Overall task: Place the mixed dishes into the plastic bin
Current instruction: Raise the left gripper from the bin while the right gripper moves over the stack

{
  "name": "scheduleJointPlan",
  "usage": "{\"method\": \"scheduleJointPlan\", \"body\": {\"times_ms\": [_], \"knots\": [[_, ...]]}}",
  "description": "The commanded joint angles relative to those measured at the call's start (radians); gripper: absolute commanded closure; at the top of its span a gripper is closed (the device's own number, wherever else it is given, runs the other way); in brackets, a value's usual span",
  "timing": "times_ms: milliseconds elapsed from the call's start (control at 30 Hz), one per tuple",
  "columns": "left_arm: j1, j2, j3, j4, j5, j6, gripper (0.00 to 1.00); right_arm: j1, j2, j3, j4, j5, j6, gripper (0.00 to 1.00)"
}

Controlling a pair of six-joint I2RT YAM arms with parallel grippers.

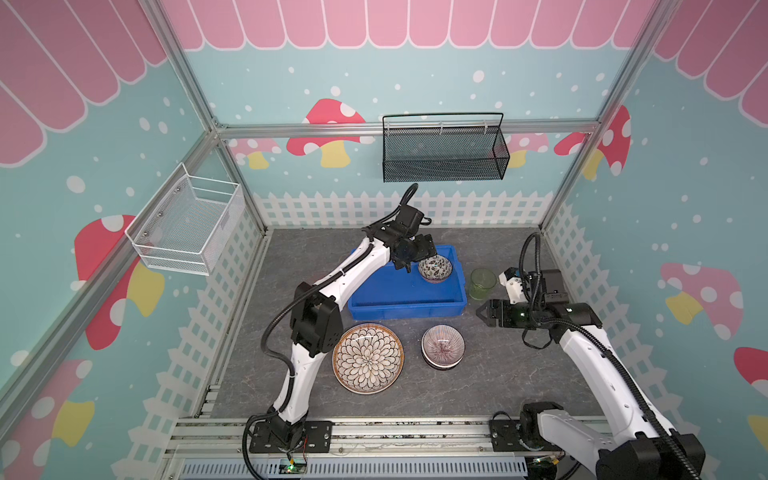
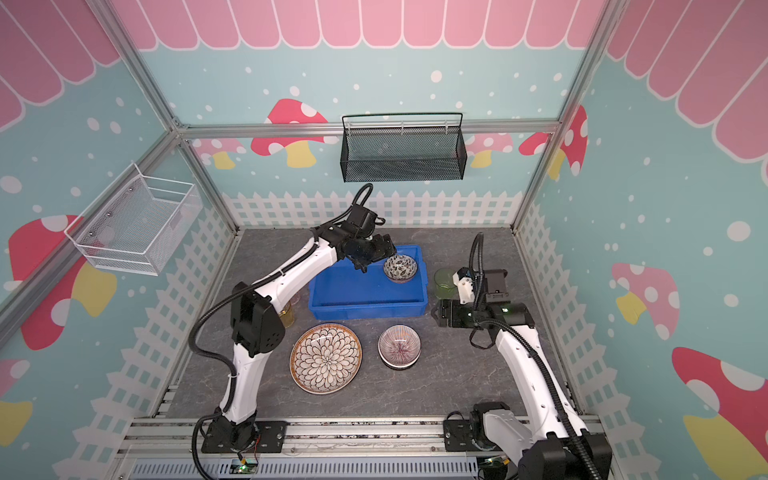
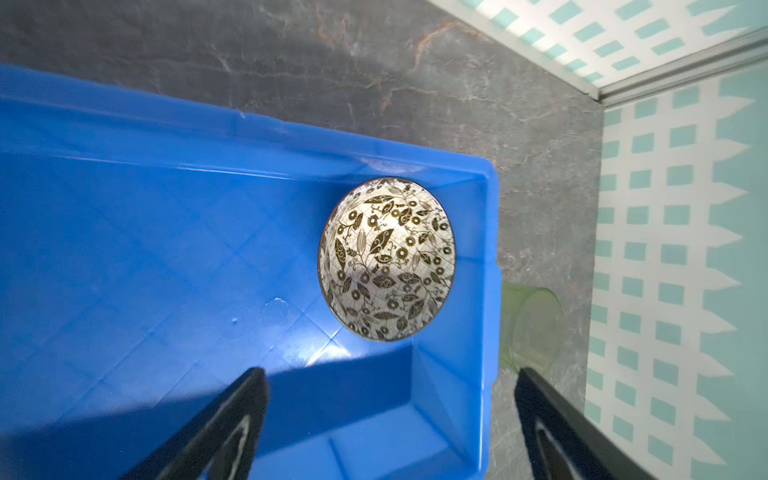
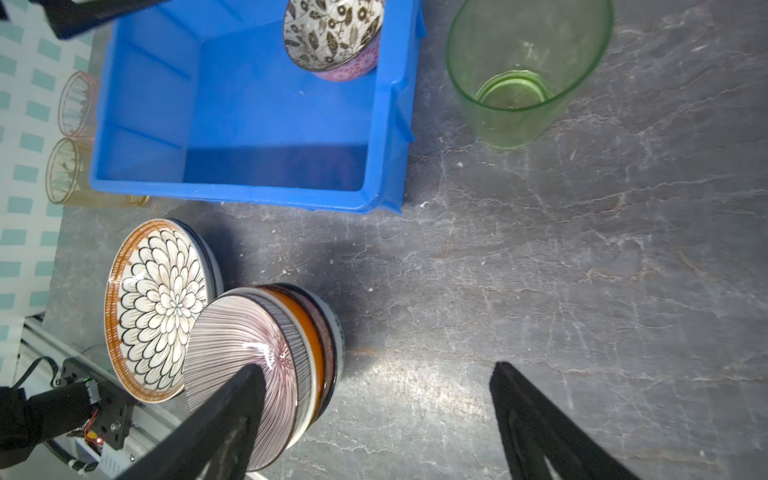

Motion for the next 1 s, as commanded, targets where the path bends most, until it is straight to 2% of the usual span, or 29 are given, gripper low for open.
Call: {"method": "scheduleJointPlan", "body": {"times_ms": [0,100,333,500,633,767,967], "knots": [[-0.002,-0.096,-0.098,0.026,-0.051,0.046,0.01,0.099,0.003,0.015,-0.034,0.054,0.046,0.12],[-0.004,-0.2,-0.239,0.079,-0.064,0.059,0.01,0.193,0.009,0.003,-0.021,0.087,0.102,0.25],[-0.001,-0.383,-0.499,0.12,-0.095,0.067,0.01,0.312,0.031,-0.05,0.031,0.121,0.177,0.4],[-0.002,-0.49,-0.629,0.123,-0.095,0.065,0.01,0.331,0.062,-0.089,0.066,0.122,0.19,0.48],[0.0,-0.589,-0.72,0.11,-0.134,0.079,0.01,0.342,0.069,-0.107,0.083,0.127,0.201,0.61],[0.007,-0.658,-0.781,0.105,-0.145,0.086,0.01,0.348,0.072,-0.118,0.093,0.129,0.206,0.66],[0.01,-0.671,-0.832,0.099,-0.143,0.087,0.01,0.359,0.076,-0.137,0.116,0.114,0.22,0.71]]}}
